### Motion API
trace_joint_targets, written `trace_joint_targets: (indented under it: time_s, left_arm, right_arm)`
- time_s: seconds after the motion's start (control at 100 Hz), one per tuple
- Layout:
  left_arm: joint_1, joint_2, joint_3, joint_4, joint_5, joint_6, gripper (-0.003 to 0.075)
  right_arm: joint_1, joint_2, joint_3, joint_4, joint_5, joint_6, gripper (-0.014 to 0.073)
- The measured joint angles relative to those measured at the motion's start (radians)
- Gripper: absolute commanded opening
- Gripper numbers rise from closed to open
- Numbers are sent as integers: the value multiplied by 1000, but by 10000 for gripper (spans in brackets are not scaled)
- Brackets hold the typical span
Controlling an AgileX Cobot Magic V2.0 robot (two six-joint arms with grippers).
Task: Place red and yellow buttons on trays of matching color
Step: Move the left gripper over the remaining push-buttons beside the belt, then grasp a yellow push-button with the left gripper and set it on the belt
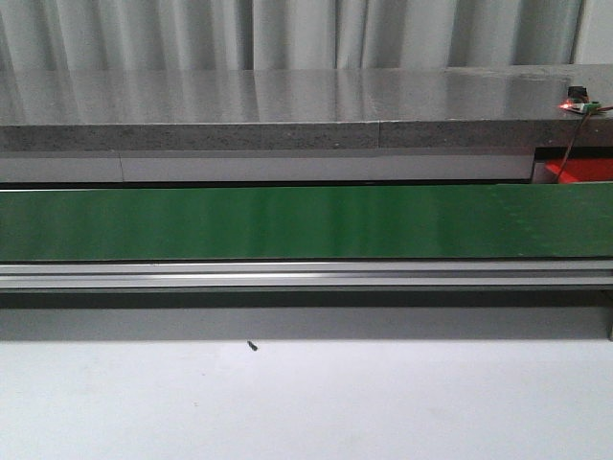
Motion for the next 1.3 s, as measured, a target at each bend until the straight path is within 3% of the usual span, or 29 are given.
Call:
trace_joint_targets:
  time_s: [0.15,0.27,0.71,0.97,1.3]
  left_arm:
    - [0,7,0,0,-12,2,239]
    - [0,7,-1,0,-14,12,196]
    - [0,-145,-2,0,48,70,197]
    - [-2,-307,98,-65,41,132,197]
    - [-132,-350,174,-74,19,146,197]
  right_arm:
    - [0,0,0,0,0,0,-59]
    - [0,0,0,0,0,0,-59]
    - [0,0,0,0,0,0,-59]
    - [0,0,0,0,0,0,-59]
    - [0,0,0,0,0,0,-59]
